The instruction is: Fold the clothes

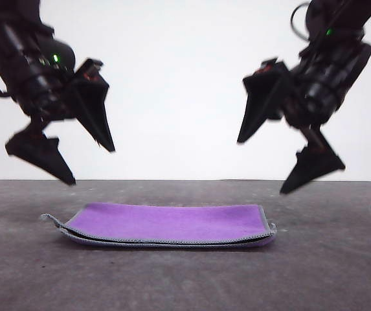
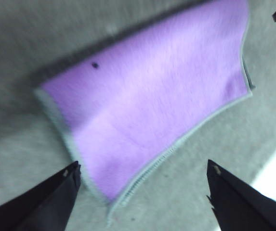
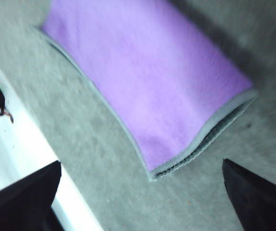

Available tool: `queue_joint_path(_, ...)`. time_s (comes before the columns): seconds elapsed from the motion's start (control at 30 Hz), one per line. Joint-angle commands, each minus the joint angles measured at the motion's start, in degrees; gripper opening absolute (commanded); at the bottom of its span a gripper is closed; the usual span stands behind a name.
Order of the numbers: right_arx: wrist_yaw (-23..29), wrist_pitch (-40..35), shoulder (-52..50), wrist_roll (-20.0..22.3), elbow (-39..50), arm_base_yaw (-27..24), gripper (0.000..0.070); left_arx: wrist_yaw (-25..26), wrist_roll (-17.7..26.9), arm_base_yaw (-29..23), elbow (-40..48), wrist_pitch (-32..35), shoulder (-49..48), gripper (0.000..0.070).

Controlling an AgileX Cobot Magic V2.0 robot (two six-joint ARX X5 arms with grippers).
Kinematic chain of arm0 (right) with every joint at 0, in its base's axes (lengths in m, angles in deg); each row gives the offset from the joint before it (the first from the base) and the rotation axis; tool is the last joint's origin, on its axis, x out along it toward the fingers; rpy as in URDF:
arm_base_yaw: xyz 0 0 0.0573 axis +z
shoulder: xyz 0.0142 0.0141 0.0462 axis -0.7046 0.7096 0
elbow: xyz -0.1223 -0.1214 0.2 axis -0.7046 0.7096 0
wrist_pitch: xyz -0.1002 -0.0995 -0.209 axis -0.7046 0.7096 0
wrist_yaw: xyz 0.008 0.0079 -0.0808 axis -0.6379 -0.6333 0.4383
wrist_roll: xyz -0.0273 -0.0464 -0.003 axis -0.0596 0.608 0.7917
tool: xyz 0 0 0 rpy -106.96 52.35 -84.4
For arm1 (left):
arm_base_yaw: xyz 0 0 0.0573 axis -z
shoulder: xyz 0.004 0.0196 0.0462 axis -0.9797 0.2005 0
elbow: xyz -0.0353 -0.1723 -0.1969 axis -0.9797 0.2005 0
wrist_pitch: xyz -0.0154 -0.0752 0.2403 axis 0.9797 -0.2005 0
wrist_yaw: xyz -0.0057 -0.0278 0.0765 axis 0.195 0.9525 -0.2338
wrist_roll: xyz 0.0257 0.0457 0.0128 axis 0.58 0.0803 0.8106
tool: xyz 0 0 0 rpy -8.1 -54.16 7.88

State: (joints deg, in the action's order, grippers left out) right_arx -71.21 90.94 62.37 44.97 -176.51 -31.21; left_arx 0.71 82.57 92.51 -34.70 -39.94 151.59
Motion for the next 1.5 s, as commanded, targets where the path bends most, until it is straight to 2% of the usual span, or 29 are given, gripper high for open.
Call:
queue_joint_path(0.0,0.0,-0.5,-1.8,0.3,-1.0,-0.5,0.0685,-1.8,-0.3,-0.3,-1.1,0.6,-1.2,0.0516)
queue_joint_path(0.27,7.1,0.7,-12.2,-2.1,-0.5,-1.6,0.0685,-12.5,-1.6,-2.0,-1.0,-0.1,-8.3,0.0516)
queue_joint_path(0.47,14.4,1.5,-21.2,-3.8,3.3,-1.4,0.0685,-14.9,-1.1,-4.8,-0.8,-1.2,-9.8,0.0516)
queue_joint_path(0.57,16.7,-0.7,-25.3,-5.4,7.0,-1.8,0.0685,-14.9,-0.6,-7.2,-0.8,-0.8,-9.8,0.0516)
queue_joint_path(0.7,16.0,-9.3,-28.7,-8.8,15.6,-2.2,0.0685,-14.8,-1.3,-10.1,-0.8,0.4,-9.8,0.0516)
queue_joint_path(0.83,14.3,-22.3,-28.8,-14.4,27.0,-2.2,0.0685,-14.5,-1.4,-11.5,-0.8,0.4,-9.8,0.0516)
queue_joint_path(0.97,8.2,-38.3,-27.9,-21.9,36.6,-2.2,0.0684,-13.7,-1.4,-11.7,-0.8,0.5,-9.8,0.0516)
queue_joint_path(1.07,4.5,-47.0,-26.8,-26.7,40.5,-2.0,0.0677,-12.6,-1.4,-11.7,-0.8,0.7,-9.8,0.0516)
queue_joint_path(1.17,3.9,-51.3,-24.6,-29.6,41.3,-1.5,0.0631,-11.6,-1.4,-11.7,-0.8,0.8,-9.8,0.0516)
queue_joint_path(1.47,0.4,-55.7,-16.5,-32.4,41.3,0.6,0.0626,-11.6,-1.4,-11.7,-0.8,0.7,-9.8,0.0516)
